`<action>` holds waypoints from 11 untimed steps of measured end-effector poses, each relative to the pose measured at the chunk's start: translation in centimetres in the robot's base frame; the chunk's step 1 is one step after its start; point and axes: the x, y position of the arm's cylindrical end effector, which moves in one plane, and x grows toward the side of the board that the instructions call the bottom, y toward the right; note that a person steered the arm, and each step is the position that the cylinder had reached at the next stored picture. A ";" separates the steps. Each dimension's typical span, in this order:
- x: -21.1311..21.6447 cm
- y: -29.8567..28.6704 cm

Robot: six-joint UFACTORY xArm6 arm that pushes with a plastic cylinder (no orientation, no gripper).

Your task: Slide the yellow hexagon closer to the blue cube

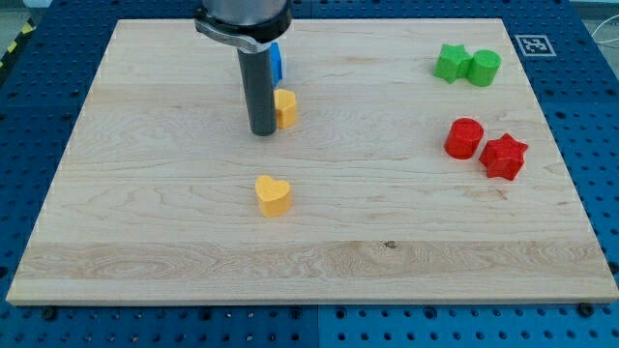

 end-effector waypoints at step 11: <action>-0.8 1.6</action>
